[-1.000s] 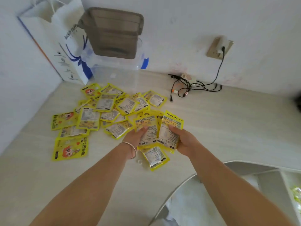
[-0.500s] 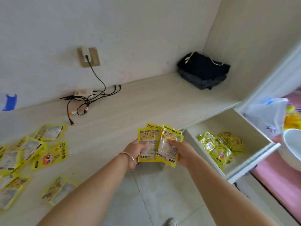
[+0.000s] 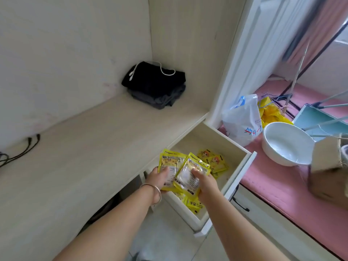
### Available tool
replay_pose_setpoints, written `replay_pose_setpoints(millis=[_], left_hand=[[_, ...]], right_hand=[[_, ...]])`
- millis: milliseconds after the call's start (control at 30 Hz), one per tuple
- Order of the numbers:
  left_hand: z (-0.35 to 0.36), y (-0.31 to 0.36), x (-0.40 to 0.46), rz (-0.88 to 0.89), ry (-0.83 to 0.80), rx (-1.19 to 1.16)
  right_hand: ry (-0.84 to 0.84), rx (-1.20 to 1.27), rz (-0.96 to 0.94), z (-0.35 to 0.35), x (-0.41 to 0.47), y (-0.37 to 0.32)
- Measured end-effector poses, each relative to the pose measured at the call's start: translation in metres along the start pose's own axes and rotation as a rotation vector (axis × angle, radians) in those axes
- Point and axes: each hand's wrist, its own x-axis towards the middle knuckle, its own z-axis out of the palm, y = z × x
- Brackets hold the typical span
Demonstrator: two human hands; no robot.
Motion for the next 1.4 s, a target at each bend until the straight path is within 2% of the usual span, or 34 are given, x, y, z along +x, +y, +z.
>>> replay_pose_setpoints(millis=[133, 267, 367, 600, 767, 1133, 1233, 1400], left_hand=[[0.039, 0.017, 0.043, -0.133, -0.116, 0.035], [0.063, 0.027, 0.096, -0.239, -0.206, 0.126], [0.076, 0.032, 0.133, -0.305, -0.247, 0.179], [0.109, 0.026, 0.199, -0.342, -0.201, 0.361], [0.119, 0.008, 0.238, -0.388, -0.149, 0.437], [0.12, -0.013, 0.282, -0.313, -0.105, 0.57], [0.116, -0.013, 0.282, -0.315, -0.099, 0.602], [0.112, -0.001, 0.27, -0.213, -0.053, 0.813]], right_hand=[[0.044, -0.028, 0.11, -0.017, 0.027, -0.022], [0.109, -0.138, 0.143, -0.031, 0.062, -0.037], [0.168, -0.055, 0.173, -0.032, 0.092, -0.042], [0.403, 0.04, 0.259, -0.045, 0.146, -0.037], [0.479, 0.045, 0.341, -0.058, 0.184, -0.02], [0.479, 0.023, 0.363, -0.066, 0.222, -0.002], [0.491, -0.049, 0.354, -0.066, 0.22, -0.002], [0.55, -0.253, 0.293, -0.054, 0.209, -0.012]])
